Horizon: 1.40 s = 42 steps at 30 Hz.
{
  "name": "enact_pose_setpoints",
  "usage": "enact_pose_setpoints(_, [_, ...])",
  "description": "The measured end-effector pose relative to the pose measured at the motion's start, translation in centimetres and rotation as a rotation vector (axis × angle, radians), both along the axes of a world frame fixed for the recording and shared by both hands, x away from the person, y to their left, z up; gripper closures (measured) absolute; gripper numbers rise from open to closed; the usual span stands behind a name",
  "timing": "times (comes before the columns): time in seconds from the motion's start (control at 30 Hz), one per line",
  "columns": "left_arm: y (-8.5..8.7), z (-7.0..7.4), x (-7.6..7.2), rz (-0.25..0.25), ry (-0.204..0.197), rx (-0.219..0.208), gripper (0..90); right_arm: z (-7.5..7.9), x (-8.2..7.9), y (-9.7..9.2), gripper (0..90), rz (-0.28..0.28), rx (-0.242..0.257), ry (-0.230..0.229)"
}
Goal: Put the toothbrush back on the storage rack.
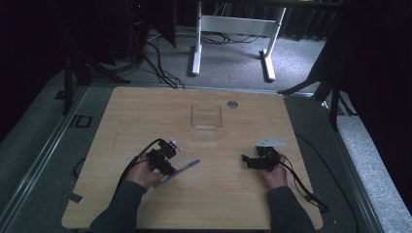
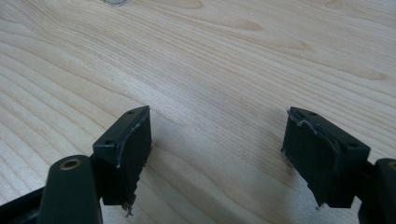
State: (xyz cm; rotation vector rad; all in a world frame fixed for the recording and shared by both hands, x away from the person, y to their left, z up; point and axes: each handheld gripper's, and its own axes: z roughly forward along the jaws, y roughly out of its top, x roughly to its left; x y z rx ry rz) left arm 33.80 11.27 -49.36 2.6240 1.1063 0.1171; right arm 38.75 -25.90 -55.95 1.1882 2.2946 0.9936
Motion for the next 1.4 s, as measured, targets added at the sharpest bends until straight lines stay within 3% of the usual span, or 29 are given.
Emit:
enact_pose_setpoints(0.43, [-0.5, -0.7, 0.0, -0.02, 0.04, 0.038, 69.9, 0.0, 0.0, 0.0, 23.2, 0.0, 0.0, 0.0])
enact_pose_setpoints(1.0, [-1.1, -1.6, 0.2, -0.035, 0.055, 0.084, 75.5, 0.0, 0.0, 0.0, 23.2, 0.0, 0.0, 0.0])
enact_pose_setpoints(1.4, [-1.4, -2.2, 0.3, -0.044, 0.073, 0.096, 77.0, 0.0, 0.0, 0.0, 23.2, 0.001, -0.001, -0.001])
